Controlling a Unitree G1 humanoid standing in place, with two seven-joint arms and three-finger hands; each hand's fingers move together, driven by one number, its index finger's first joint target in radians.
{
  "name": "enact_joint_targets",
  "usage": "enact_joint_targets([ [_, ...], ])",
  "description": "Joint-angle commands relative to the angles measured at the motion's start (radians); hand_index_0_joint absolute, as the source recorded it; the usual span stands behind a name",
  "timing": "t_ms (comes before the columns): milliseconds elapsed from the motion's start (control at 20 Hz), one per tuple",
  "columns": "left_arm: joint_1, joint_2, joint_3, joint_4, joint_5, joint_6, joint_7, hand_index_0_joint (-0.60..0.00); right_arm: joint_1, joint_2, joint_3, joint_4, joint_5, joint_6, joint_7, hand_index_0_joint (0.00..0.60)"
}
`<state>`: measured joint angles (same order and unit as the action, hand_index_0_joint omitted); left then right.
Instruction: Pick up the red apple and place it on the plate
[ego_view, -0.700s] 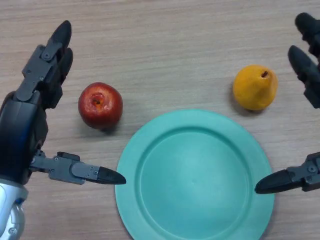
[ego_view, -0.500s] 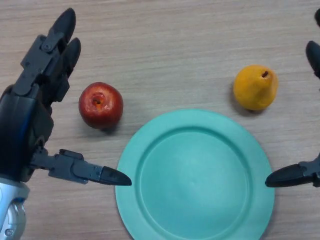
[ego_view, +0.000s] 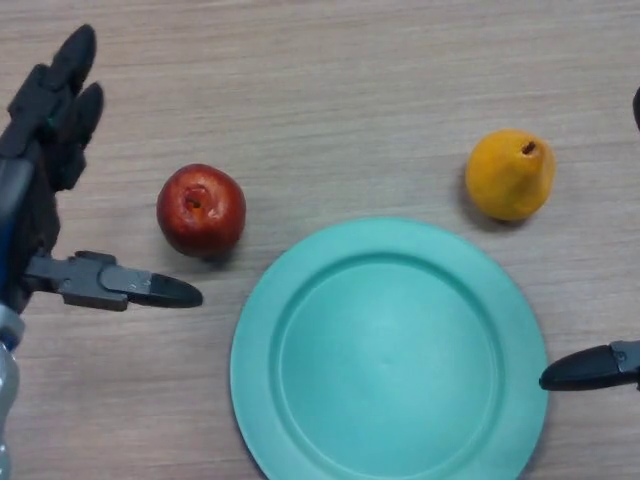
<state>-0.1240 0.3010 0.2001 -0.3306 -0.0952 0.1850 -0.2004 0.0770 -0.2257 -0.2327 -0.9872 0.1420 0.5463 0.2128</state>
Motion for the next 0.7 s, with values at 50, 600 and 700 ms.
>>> enact_joint_targets([
  [50,-0.059,0.055,0.008,0.078,0.041,-0.25,0.015,0.0,0.009,0.0,-0.07,-0.058,0.01,-0.195,-0.005,0.0],
  [600,-0.265,-0.003,-0.141,0.568,0.262,-0.58,0.203,0.0,0.108,0.035,-0.244,-0.06,0.18,-0.314,-0.021,0.0],
  [700,-0.307,0.001,-0.159,0.665,0.357,-0.649,0.245,0.0,0.114,0.031,-0.301,-0.06,0.248,-0.307,-0.005,0.0],
])
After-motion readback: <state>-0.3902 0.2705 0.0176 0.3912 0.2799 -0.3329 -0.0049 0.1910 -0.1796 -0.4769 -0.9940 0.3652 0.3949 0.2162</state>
